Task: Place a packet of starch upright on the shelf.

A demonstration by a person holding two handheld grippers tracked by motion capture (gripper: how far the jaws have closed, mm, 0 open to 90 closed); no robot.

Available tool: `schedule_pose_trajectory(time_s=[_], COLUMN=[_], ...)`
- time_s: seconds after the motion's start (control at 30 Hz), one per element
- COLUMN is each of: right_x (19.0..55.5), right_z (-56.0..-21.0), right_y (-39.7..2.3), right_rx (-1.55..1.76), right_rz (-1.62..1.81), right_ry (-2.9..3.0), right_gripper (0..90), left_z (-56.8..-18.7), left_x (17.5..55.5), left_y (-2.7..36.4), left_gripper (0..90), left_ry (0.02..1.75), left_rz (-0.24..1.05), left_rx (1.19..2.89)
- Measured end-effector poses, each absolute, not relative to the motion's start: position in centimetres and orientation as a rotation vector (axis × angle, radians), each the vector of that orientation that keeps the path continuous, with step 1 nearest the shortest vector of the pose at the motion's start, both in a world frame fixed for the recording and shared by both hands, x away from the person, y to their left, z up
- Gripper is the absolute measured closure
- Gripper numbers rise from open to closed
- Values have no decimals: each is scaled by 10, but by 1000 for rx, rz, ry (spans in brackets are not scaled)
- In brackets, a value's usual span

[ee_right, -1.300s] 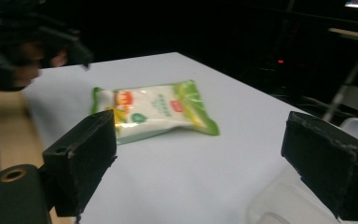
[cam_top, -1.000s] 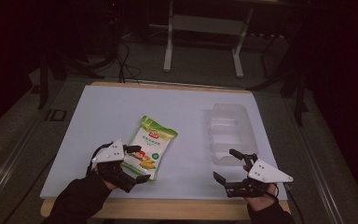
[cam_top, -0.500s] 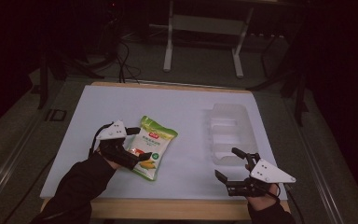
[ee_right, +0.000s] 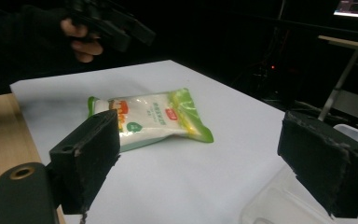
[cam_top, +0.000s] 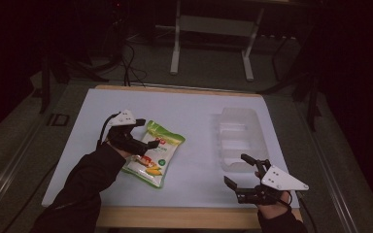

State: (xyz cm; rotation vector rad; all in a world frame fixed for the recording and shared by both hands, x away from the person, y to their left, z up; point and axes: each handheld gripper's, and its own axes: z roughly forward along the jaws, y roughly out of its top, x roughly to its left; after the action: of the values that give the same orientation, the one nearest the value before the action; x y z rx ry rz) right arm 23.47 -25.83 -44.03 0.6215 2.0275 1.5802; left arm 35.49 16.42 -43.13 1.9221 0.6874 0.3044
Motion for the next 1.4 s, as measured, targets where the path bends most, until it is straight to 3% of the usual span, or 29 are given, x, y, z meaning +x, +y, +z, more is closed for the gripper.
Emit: schedule_pose_trajectory(time_s=[0.47,1.03,1.4], right_x=[235,238,239], right_z=[-441,-445,-446], right_y=[-258,-257,-258], right_rx=[623,633,637], right_rz=[1581,1582,1591], right_ry=[2031,2055,2064], right_gripper=[129,129,130], left_z=[-466,-517,-528], left_x=[408,445,450], left_y=[166,169,164], left_gripper=[96,150,283], left_ry=[898,1053,1084], left_rz=[332,163,106], left_rx=[2009,2121,2125])
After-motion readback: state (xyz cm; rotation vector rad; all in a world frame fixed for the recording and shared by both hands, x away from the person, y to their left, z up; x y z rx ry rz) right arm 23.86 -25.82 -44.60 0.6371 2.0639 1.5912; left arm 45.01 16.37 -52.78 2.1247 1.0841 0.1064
